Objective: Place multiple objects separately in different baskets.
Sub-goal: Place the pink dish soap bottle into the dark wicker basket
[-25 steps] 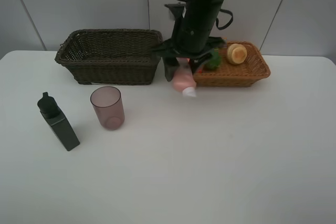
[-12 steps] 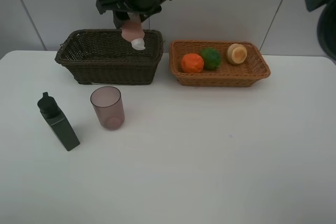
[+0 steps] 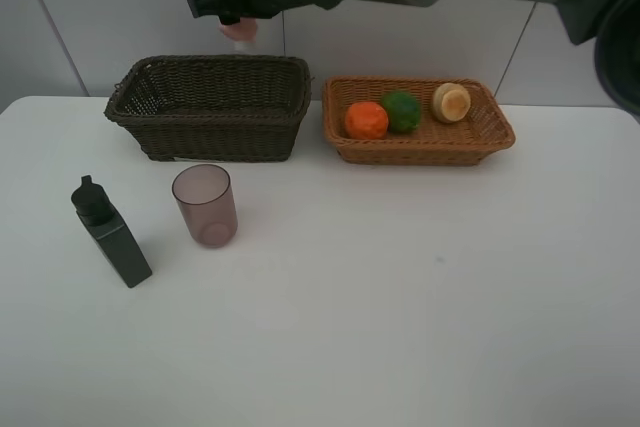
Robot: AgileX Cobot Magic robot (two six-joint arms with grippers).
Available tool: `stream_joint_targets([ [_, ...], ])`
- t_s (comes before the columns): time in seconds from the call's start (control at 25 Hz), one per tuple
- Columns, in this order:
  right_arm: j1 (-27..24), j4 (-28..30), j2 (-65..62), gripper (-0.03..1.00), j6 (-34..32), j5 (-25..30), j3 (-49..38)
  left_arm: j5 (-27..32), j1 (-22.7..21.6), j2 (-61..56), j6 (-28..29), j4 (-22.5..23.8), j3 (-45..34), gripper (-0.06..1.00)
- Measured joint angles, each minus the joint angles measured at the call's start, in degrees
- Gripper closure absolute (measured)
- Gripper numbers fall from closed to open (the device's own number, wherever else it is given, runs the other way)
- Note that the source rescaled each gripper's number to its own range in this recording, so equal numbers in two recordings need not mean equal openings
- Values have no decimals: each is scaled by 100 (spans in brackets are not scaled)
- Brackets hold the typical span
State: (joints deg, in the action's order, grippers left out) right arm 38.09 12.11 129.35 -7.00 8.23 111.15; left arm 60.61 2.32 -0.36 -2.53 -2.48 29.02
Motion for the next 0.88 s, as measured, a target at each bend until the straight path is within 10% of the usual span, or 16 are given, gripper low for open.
stream_joint_targets([
  [0.32,-179,-380,222,96,0,-2218,-1256,0,0,0,0,0,0,-5],
  [0.88,-216,-717,751,97,0,-2370,-1315,0,0,0,0,0,0,-5],
])
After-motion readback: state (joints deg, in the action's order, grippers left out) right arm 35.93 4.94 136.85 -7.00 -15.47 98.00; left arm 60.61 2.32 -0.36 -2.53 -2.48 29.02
